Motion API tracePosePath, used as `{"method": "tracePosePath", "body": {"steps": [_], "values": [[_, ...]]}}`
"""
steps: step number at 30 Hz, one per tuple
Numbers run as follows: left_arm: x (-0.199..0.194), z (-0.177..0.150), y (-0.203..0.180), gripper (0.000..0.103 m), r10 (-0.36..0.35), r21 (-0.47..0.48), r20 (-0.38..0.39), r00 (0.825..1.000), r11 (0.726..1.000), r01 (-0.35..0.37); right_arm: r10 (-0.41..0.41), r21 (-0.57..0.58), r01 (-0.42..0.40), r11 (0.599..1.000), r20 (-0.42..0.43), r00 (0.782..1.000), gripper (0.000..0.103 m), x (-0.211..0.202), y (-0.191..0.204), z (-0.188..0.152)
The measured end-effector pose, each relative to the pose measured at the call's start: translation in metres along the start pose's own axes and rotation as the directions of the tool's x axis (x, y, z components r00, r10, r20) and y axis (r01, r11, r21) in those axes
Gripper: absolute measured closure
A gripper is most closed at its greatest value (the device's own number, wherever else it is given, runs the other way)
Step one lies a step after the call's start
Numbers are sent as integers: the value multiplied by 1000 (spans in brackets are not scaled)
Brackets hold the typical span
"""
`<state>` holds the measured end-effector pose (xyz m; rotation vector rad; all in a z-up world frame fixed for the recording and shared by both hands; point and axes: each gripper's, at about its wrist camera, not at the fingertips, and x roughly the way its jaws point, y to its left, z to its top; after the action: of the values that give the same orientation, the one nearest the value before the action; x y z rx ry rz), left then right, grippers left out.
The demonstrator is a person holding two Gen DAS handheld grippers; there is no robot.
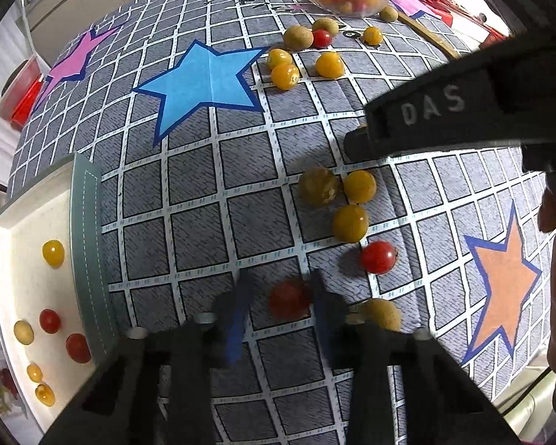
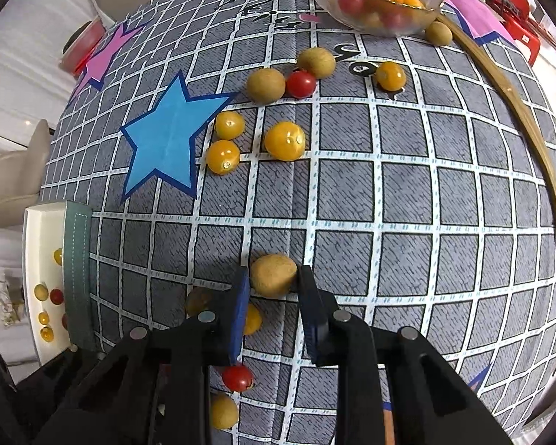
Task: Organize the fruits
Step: 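Grasp a red tomato with the left tool while the right tool grasps an olive-brown fruit, then carry both held fruits into the white tray and open both tools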
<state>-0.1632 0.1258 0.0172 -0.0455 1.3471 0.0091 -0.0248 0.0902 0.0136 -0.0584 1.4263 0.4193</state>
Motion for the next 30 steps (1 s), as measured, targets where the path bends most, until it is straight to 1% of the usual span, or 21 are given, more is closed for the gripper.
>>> {"method": "tracePosePath", "body": {"steps": [2,5,9,17,21,26,30], "values": [[-4,0,1,82,-46,-27,-10,999,999,46,16,17,-16,1000,2,1000,75,-5,-7,-7],[-7,3,10,82,-89,-66,-19,996,994,88,32,38,-32,999,1,999,75,-13,-16,-17],[-15,5,19,82,-123,-100,-12,992,988,121,42,44,-42,998,0,999,75,-24,-21,-33],[-28,0,35,82,-134,-94,1,991,987,133,49,61,-48,997,-25,998,75,-39,-28,-71],[-39,-10,47,82,-132,-97,14,991,986,133,50,65,-47,997,-37,998,75,-44,-26,-84],[-52,-23,62,82,-114,-111,24,993,987,116,46,50,-43,998,-45,998,75,-50,-16,-92],[-55,-32,78,82,-97,-148,34,995,984,101,48,23,-47,999,-49,998,75,-52,-1,-93]]}}
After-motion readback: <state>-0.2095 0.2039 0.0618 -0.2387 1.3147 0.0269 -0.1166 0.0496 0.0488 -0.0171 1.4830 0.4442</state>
